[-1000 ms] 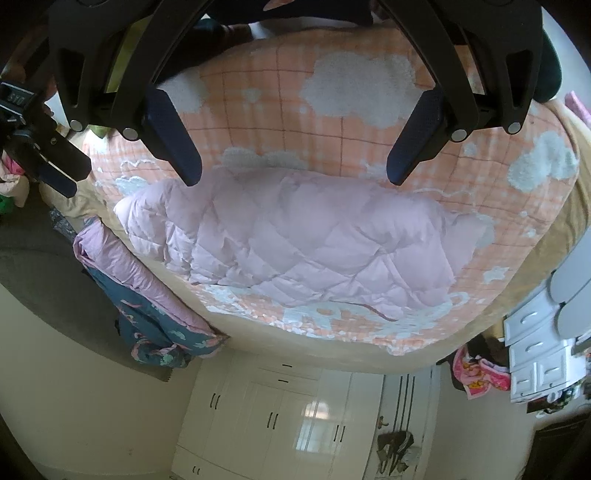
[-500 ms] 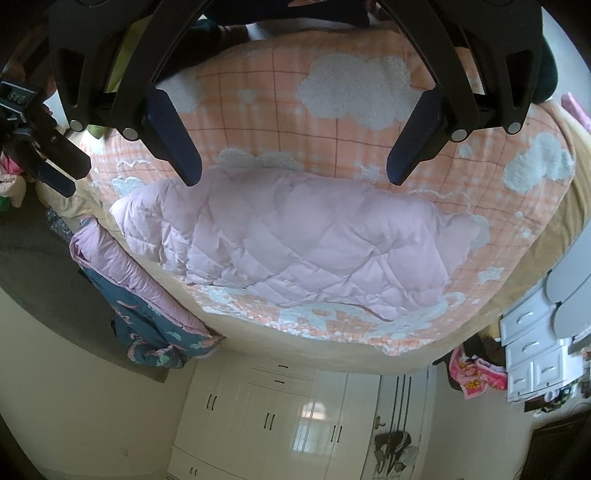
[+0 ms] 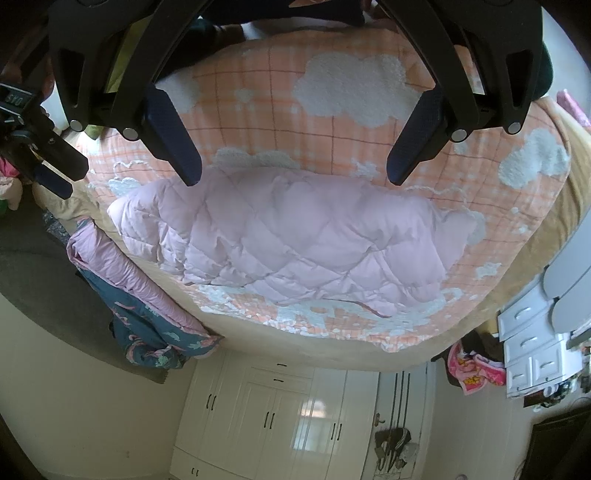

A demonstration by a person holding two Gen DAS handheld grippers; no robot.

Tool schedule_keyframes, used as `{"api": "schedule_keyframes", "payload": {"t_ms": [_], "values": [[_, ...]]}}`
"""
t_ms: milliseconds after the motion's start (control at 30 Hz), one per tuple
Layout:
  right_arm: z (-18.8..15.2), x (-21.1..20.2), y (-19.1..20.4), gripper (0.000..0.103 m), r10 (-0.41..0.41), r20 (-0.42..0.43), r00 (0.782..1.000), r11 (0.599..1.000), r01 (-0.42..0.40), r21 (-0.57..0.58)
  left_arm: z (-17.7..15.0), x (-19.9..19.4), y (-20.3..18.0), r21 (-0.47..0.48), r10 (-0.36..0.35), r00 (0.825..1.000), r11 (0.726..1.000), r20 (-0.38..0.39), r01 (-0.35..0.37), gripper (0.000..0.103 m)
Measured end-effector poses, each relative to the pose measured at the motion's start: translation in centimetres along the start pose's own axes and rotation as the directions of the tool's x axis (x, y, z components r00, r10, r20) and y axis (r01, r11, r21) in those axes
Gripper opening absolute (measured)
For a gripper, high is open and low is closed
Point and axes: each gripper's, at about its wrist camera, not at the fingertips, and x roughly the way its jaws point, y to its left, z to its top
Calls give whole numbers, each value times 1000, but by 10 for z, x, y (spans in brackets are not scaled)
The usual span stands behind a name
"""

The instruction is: Fold large clothes

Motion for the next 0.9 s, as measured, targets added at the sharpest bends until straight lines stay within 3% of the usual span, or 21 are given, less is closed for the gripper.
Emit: {"api": "schedule_keyframes", "payload": {"t_ms": [900], "values": [[0,1,1,99,-3,-1,1000,1000,3,-1,0,-1,1,2,6,1000,1000,-2,-6,94]]}}
